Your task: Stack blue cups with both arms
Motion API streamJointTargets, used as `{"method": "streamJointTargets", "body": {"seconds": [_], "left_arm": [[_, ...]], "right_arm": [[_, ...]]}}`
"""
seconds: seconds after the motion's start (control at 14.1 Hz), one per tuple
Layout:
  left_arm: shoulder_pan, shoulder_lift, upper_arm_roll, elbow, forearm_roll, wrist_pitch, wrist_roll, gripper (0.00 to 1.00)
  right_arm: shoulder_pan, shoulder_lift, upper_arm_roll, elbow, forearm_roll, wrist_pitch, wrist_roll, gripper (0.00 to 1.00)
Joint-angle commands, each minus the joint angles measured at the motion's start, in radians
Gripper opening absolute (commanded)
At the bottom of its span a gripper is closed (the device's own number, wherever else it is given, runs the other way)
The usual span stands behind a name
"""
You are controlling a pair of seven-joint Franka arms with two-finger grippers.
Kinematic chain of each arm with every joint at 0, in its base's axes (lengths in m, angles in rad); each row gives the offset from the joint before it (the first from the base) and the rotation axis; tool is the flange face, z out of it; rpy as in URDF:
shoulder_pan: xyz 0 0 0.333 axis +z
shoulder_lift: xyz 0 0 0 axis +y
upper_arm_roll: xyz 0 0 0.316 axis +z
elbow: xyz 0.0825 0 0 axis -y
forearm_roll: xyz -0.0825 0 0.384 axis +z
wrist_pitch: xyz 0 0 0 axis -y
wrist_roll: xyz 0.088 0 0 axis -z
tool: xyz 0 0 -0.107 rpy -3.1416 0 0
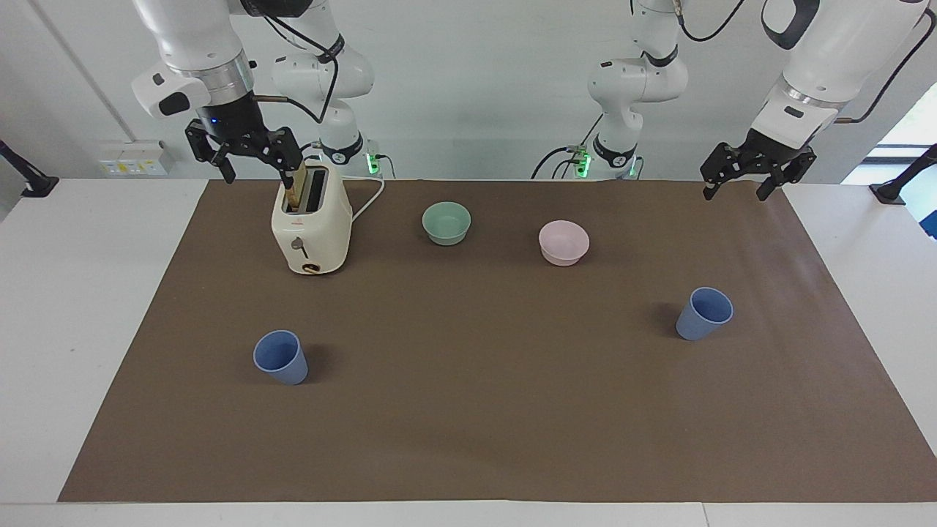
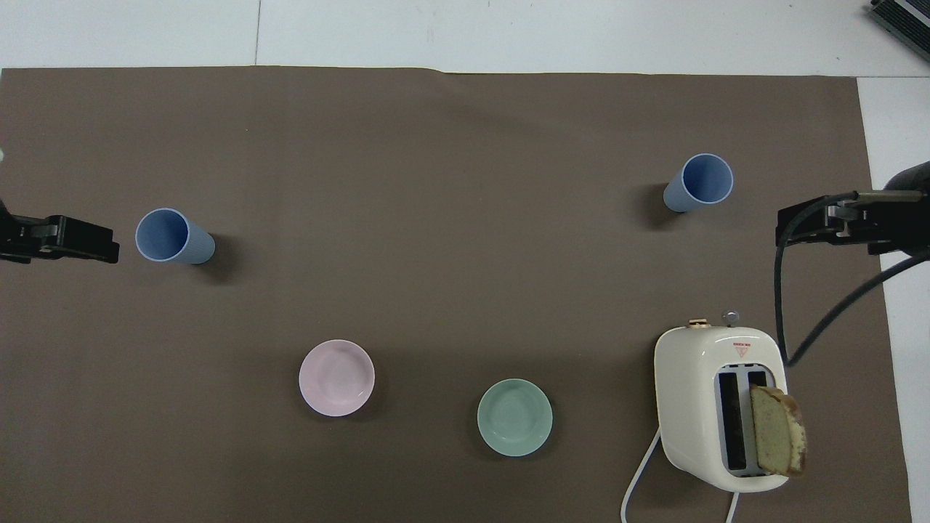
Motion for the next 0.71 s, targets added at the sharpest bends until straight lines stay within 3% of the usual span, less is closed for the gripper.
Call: {"method": "streamJointTargets", "body": {"seconds": [0.0, 0.64], "left_arm": [[0.009, -0.025, -0.006, -0.026, 0.004, -0.004, -0.01, 1.0], [0.009, -0.027, -0.006, -0.027, 0.004, -0.005, -0.01, 1.0]], "right_arm": [[-0.003, 0.011, -0.01, 0.018, 0.029, 0.009, -0.016, 1.0], [-0.014, 0.009, -0.01, 0.017, 0.028, 0.005, -0.013, 1.0]]}}
